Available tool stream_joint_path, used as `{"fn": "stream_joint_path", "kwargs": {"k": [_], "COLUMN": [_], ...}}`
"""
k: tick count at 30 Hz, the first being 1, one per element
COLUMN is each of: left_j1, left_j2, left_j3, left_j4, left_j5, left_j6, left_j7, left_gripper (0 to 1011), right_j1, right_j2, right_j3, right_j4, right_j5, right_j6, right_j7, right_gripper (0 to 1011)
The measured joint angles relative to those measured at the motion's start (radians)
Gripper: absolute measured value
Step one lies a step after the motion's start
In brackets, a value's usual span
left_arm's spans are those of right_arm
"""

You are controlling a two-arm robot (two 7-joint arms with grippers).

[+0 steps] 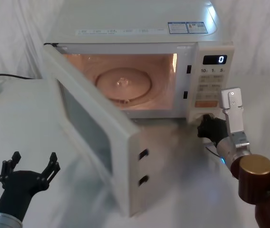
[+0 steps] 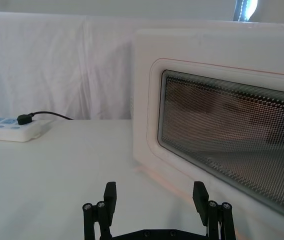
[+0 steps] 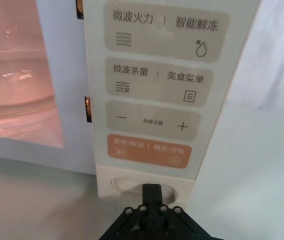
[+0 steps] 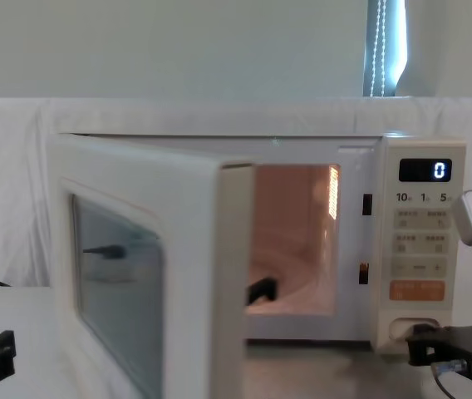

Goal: Press the button to open the microwave door with one hand; close the microwave door with the other hand.

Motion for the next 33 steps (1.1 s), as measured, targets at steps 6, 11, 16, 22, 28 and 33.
{"fn": "stream_joint_path", "kwargs": {"k": [6, 11, 16, 22, 28, 33], "left_j1": [0.0, 0.0, 0.0, 0.0, 0.0, 0.0], "left_j2": [0.0, 0.0, 0.0, 0.0, 0.0, 0.0], "left_j3": [0.0, 0.0, 0.0, 0.0, 0.0, 0.0], "left_j4": [0.0, 0.0, 0.0, 0.0, 0.0, 0.0], "left_j5": [0.0, 0.0, 0.0, 0.0, 0.0, 0.0], "left_j6": [0.0, 0.0, 0.0, 0.0, 0.0, 0.0], "left_j7": [0.0, 0.0, 0.0, 0.0, 0.0, 0.0], "left_gripper": [1001, 1001, 1001, 1001, 1001, 1001], "right_j1": [-0.057, -0.11, -0.158, -0.225, -0.291, -0.341], "right_j2": [0.012, 0.022, 0.032, 0.053, 0.076, 0.091], "right_j3": [-0.006, -0.019, -0.027, -0.034, -0.029, -0.011], "right_j4": [-0.092, -0.18, -0.255, -0.358, -0.445, -0.501], "right_j5": [0.009, 0.014, 0.025, 0.039, 0.047, 0.06], "right_j6": [0.03, 0.066, 0.085, 0.093, 0.083, 0.063], "right_j7": [0.024, 0.043, 0.061, 0.078, 0.077, 0.069], "right_gripper": [0, 0, 0, 0, 77, 200]}}
